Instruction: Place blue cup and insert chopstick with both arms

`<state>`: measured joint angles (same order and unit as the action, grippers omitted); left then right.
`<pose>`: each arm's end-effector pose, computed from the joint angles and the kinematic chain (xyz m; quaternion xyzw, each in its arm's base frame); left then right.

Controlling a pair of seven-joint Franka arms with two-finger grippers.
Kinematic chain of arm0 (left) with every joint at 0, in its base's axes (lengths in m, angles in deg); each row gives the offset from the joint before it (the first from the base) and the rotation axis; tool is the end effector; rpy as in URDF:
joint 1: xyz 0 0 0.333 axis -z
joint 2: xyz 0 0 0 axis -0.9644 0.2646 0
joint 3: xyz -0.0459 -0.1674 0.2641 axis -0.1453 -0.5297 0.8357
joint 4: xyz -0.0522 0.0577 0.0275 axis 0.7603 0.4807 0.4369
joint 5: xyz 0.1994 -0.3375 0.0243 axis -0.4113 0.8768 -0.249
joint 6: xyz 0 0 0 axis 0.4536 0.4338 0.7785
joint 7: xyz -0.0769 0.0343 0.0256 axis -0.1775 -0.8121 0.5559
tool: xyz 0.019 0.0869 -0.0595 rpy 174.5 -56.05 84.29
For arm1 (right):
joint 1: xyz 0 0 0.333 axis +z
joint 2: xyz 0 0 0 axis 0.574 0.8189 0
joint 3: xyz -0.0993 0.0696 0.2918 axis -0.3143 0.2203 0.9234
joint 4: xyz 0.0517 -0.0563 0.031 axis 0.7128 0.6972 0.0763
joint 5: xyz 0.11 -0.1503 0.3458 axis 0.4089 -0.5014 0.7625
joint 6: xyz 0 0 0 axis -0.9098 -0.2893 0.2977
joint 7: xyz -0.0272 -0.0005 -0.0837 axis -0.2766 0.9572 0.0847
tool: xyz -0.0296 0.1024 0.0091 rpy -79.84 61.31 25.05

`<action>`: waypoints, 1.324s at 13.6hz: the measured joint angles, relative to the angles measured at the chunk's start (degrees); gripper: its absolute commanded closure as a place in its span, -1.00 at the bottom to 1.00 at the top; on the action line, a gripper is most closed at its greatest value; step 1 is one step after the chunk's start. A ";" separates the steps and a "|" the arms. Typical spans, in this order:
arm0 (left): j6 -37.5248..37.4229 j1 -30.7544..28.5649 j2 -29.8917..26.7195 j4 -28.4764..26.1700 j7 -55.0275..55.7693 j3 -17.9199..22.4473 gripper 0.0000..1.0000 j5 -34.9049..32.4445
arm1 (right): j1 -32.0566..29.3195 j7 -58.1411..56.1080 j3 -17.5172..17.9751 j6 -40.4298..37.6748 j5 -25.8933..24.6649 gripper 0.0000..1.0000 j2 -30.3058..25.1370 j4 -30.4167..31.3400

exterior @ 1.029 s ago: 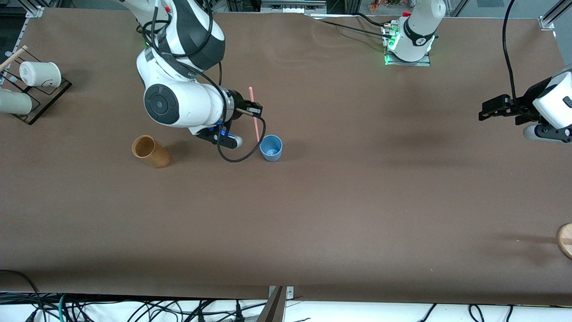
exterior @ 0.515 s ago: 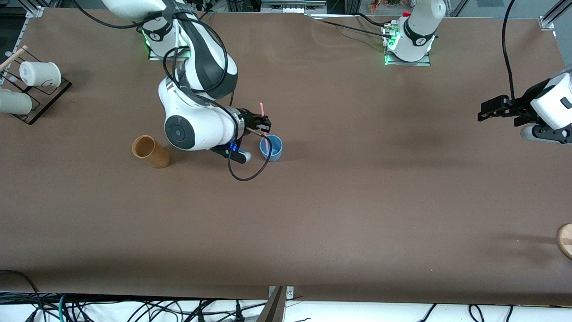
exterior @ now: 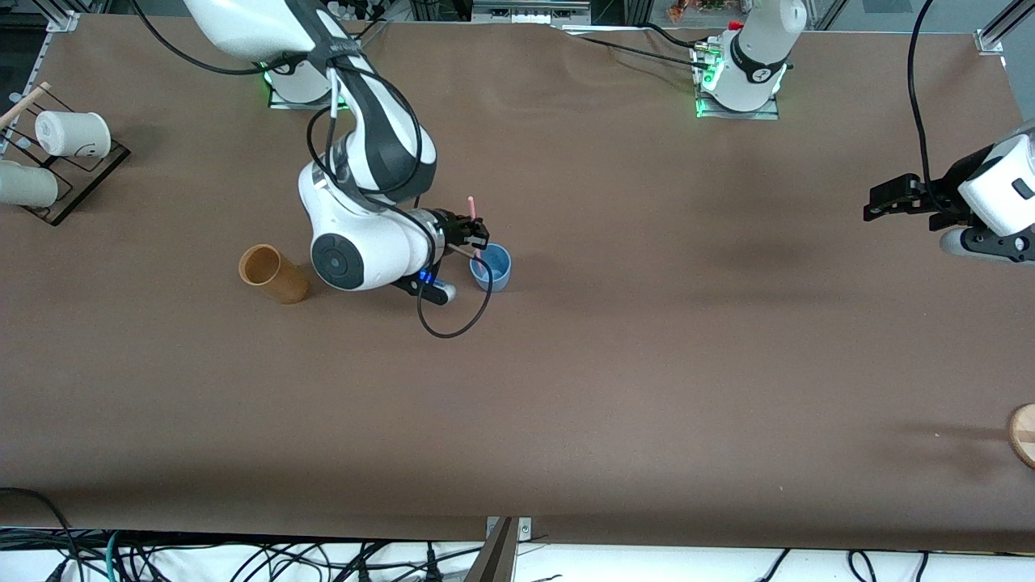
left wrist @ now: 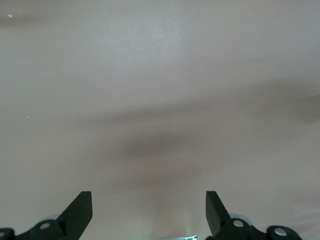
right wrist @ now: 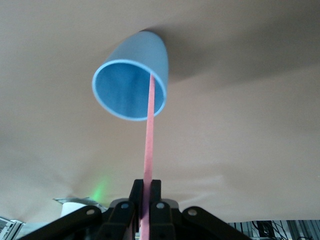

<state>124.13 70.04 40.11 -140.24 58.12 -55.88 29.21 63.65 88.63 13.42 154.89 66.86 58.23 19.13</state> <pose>0.5776 0.0112 0.5670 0.9947 -0.0542 -0.0819 0.0320 0.5642 0.3886 0.3243 -0.9272 0.1841 0.3023 0.1228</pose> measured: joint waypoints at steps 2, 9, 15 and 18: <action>0.00 0.00 0.06 0.00 -0.01 0.00 -1.00 0.00 | -0.08 -0.73 -0.24 0.20 -0.01 -1.00 0.73 -0.48; 0.03 0.00 0.19 0.00 -0.01 0.00 -1.00 0.00 | -2.93 -6.86 -2.11 -1.43 -12.80 -1.00 -5.55 -4.92; 0.04 0.03 0.22 0.00 -0.01 -0.04 -1.00 0.00 | -3.54 -20.79 -11.08 -5.03 -26.22 -1.00 -12.00 -4.88; 0.04 0.13 0.22 0.00 -0.01 -0.13 -1.00 0.00 | -8.90 -28.68 -11.77 -5.38 -28.66 -1.00 -17.01 -1.79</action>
<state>124.17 70.17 40.33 -140.24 58.11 -56.02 29.21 54.75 59.95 1.65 149.51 38.20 41.22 17.33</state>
